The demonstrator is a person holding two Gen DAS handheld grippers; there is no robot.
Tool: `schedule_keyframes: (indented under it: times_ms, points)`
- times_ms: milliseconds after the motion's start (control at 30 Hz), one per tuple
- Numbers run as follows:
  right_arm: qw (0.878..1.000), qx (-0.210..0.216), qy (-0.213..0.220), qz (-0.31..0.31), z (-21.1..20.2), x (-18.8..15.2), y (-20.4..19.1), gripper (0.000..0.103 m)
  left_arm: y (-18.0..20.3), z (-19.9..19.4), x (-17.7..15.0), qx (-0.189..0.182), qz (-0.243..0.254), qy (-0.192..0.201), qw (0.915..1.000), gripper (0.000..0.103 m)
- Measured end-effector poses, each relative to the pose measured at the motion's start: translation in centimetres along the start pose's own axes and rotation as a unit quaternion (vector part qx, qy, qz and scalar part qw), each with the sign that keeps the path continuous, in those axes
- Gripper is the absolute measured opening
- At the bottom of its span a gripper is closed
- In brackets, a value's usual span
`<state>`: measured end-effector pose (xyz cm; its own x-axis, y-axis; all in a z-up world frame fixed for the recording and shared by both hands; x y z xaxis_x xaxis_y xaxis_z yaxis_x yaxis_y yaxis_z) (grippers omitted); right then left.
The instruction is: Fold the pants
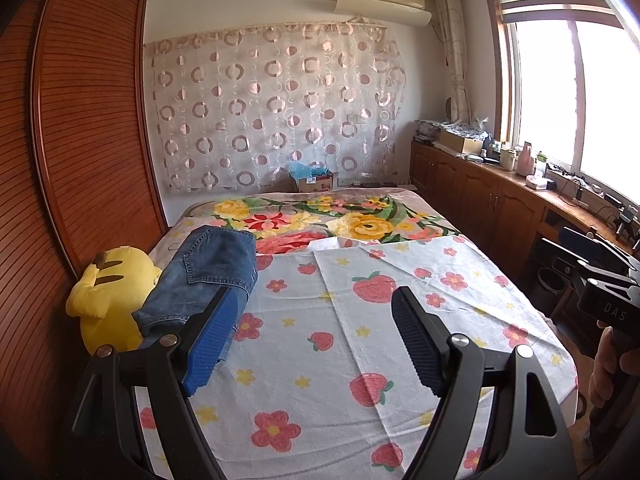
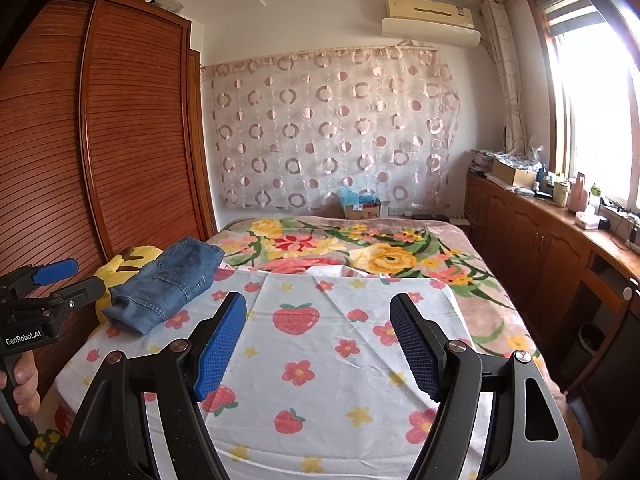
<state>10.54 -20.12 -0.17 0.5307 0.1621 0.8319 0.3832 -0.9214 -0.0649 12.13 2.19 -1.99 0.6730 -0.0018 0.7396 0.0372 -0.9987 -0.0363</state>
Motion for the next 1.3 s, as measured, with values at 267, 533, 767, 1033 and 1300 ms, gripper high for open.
schedule_keyframes:
  times_ms: [267, 533, 767, 1033, 1300]
  points:
    - [1.000, 0.001, -0.001, -0.001, 0.12, -0.09, 0.37, 0.076, 0.01, 0.00, -0.02, 0.000, 0.000, 0.000, 1.0000, 0.080]
    - [1.000, 0.001, -0.001, -0.001, 0.14, -0.26, 0.56, 0.076, 0.02, -0.01, -0.04, 0.000, -0.001, 0.000, 1.0000, 0.080]
    - [1.000, 0.001, 0.000, -0.002, 0.20, -0.30, 0.64, 0.076, 0.00, 0.00, -0.04, 0.000, 0.000, 0.000, 1.0000, 0.080]
    - [1.000, 0.001, 0.001, -0.002, 0.21, -0.38, 0.64, 0.076, -0.06, -0.05, -0.03, 0.000, -0.001, 0.000, 1.0000, 0.080]
    - [1.000, 0.001, 0.000, -0.002, 0.21, -0.44, 0.61, 0.076, -0.06, -0.04, -0.05, 0.000, 0.000, 0.000, 1.0000, 0.080]
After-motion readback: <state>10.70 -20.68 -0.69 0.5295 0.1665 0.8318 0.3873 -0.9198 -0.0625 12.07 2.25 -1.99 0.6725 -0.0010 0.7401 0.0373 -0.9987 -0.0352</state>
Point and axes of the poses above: each gripper's, at about its wrist camera, not at the fingertips, and z roughly the way its jaws point, y to its right, x to its top, the point moved 7 cm from there along z, roughly the way its jaws point, and after that the axes turned 15 degrees about -y, right-handed, at the moved point
